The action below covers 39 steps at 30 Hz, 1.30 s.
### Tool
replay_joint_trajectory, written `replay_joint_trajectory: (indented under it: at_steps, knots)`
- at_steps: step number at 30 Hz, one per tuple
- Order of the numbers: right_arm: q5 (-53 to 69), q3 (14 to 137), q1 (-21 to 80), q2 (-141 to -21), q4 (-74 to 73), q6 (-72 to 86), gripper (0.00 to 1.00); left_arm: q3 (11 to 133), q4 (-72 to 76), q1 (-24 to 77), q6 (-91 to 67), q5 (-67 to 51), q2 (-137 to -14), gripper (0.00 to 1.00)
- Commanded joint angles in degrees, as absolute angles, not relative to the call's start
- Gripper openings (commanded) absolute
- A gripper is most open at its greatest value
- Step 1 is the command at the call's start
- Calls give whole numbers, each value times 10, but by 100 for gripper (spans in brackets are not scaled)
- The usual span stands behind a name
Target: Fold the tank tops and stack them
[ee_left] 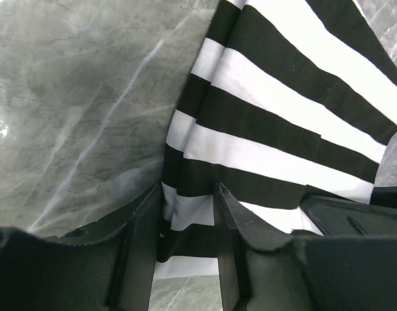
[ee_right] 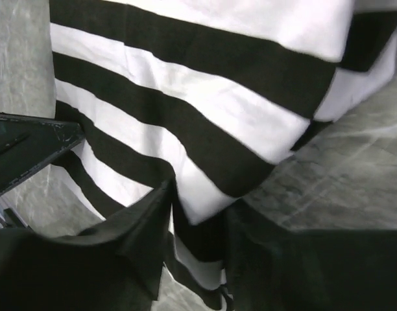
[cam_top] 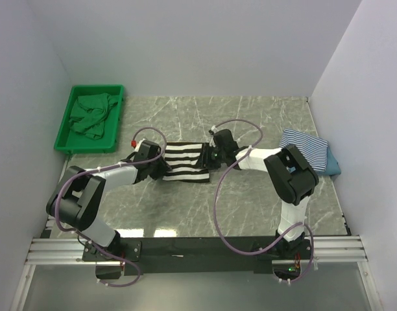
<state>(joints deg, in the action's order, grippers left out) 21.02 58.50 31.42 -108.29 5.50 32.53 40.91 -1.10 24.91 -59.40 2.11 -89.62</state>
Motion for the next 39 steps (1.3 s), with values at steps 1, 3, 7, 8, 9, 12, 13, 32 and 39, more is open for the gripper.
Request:
replay_joint_trajectory:
  at_steps: [1, 3, 7, 8, 9, 12, 13, 32, 39]
  knots:
    - [170, 589, 323, -1108, 4, 345, 39, 388, -21, 259, -598, 4, -910, 42]
    - [144, 602, 323, -1101, -35, 336, 28, 391, -33, 260, -596, 7, -899, 43]
    - [47, 631, 325, -1082, -119, 311, 2, 403, -85, 259, -582, 32, -823, 52]
    - [29, 635, 325, -1071, -151, 307, 0, 411, -97, 259, -579, 39, -804, 54]
    - [10, 642, 327, -1064, -164, 298, 0, 417, -125, 259, -577, 47, -784, 54]
    - [-58, 659, 327, -1038, -220, 280, 0, 442, -169, 259, -565, 44, -709, 55]
    - [-78, 665, 327, -1034, -236, 275, 0, 445, -175, 259, -558, 30, -676, 55]
    - [-355, 798, 209, -1031, -449, 173, 0, 330, -159, 261, -485, -140, -462, 53]
    - [-396, 891, 151, -1027, -520, 133, 0, 310, -145, 261, -470, -161, -441, 53]
